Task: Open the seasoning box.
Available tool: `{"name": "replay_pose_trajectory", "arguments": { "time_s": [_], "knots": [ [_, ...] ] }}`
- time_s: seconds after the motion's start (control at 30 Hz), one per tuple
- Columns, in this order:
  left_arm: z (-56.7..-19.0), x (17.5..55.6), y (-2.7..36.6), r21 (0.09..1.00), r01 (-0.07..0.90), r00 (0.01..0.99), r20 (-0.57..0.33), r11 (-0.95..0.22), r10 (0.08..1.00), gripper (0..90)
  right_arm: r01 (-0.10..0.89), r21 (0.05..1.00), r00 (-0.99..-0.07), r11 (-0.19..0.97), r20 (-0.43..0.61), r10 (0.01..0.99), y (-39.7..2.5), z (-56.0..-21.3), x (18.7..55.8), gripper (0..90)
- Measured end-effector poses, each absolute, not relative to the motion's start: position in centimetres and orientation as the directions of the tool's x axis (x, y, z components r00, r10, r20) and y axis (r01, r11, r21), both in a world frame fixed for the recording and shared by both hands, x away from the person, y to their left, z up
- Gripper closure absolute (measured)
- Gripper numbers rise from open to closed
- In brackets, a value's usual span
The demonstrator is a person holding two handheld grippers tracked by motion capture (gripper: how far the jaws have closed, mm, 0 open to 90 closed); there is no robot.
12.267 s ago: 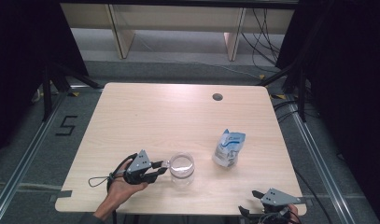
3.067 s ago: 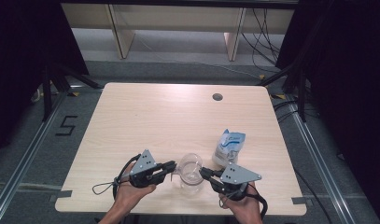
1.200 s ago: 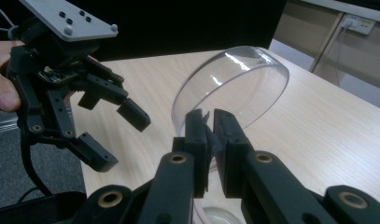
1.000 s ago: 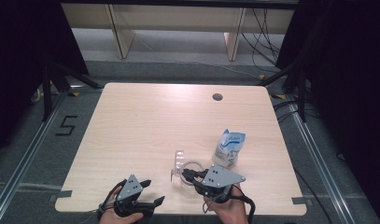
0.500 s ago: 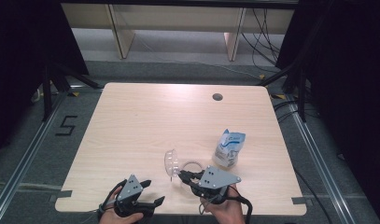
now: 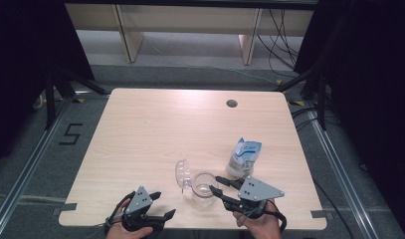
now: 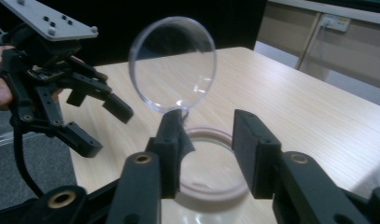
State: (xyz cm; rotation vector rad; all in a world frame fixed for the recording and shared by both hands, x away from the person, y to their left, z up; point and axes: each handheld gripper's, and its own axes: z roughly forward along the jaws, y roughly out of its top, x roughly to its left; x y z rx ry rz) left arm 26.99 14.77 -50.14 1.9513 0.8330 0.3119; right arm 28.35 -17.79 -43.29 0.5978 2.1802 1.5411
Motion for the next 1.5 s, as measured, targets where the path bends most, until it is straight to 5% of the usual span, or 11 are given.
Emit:
{"name": "replay_pose_trajectory", "arguments": {
  "time_s": [0.6, 1.5],
  "knots": [
    [-49.9, 26.9, 14.7, 0.856, 0.432, 0.716, -0.134, -0.285, 0.685, 15.4, 0.213, 0.944, -0.742, 0.250, -0.010, 0.671, -22.9, -45.3, 28.4, 40.6],
    [-49.7, 26.1, 14.3, 0.856, 0.433, 0.716, -0.136, -0.283, 0.685, 15.2, 0.229, 0.956, -0.661, 0.183, 0.014, 0.750, -26.5, -47.4, 31.2, 25.1]
  ]
}}
